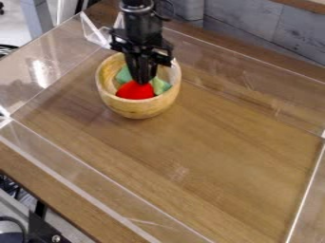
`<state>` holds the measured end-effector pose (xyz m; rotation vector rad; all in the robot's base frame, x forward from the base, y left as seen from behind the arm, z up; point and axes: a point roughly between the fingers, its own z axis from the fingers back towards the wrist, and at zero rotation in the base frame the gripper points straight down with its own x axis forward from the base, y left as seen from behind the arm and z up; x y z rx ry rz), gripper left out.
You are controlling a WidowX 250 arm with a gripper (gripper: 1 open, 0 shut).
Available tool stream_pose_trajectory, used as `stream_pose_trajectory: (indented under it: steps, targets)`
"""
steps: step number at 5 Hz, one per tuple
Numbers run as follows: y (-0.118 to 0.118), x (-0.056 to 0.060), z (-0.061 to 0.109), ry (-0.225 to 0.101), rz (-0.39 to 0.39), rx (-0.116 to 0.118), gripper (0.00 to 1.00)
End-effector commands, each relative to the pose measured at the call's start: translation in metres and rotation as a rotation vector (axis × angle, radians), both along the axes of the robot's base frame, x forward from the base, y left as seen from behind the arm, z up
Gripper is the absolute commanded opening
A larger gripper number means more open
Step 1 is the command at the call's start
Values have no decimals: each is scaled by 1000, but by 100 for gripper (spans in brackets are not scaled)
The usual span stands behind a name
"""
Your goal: Move the red fruit to the right
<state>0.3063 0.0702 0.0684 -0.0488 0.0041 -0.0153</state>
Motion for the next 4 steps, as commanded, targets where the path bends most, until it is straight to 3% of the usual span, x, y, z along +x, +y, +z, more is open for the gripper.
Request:
stream_pose_trajectory:
  steps: [1, 2, 3, 4]
  targets:
    - [1, -3, 27, -67, -11, 4, 0]
    - [2, -9, 44, -101, -21, 1, 0]
    - [-8, -5, 68, -144, -20, 3, 0]
    - [-21, -3, 76, -161, -29, -1, 0]
